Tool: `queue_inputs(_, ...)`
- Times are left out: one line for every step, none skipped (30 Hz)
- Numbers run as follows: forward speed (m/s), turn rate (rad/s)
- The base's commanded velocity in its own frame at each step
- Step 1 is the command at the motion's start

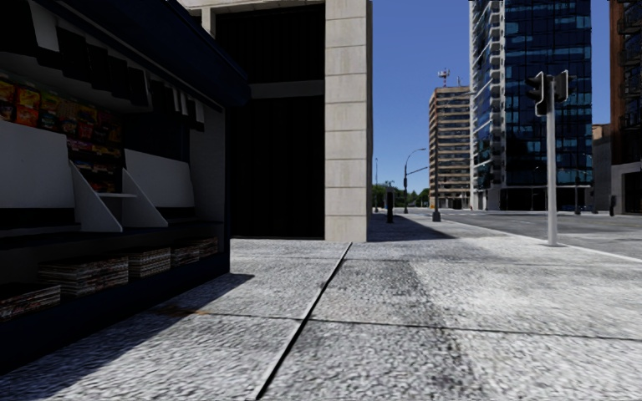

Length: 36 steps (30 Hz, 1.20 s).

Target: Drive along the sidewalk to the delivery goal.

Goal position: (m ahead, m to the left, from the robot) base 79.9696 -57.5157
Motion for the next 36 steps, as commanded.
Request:
queue_inputs(1.0, 1.05)
queue_inputs(1.0, 1.05)
queue_inputs(1.0, 1.05)
queue_inputs(1.0, 1.05)
queue_inputs(1.0, 1.05)
queue_inputs(1.0, 0.65)
queue_inputs(1.0, 0.0)
queue_inputs(1.0, 0.0)
queue_inputs(1.0, 0.0)
queue_inputs(1.0, 0.0)
queue_inputs(1.0, 0.0)
queue_inputs(1.0, 0.0)
queue_inputs(1.0, -0.98)
queue_inputs(1.0, -0.98)
queue_inputs(1.0, -1.2)
queue_inputs(1.0, -1.2)
queue_inputs(1.0, -1.2)
queue_inputs(1.0, -1.2)
queue_inputs(1.0, -1.2)
queue_inputs(1.0, -1.2)
queue_inputs(1.0, -1.2)
queue_inputs(1.0, -1.2)
queue_inputs(1.0, -1.2)
queue_inputs(1.0, -1.2)
queue_inputs(1.0, 0.0)
queue_inputs(1.0, 0.0)
queue_inputs(1.0, 0.0)
queue_inputs(1.0, 0.0)
queue_inputs(1.0, 0.0)
queue_inputs(1.0, 0.0)
queue_inputs(1.0, 0.0)
queue_inputs(1.0, 0.0)
queue_inputs(1.0, -0.4)
queue_inputs(1.0, -0.61)
queue_inputs(1.0, -1.04)
queue_inputs(1.0, -1.04)
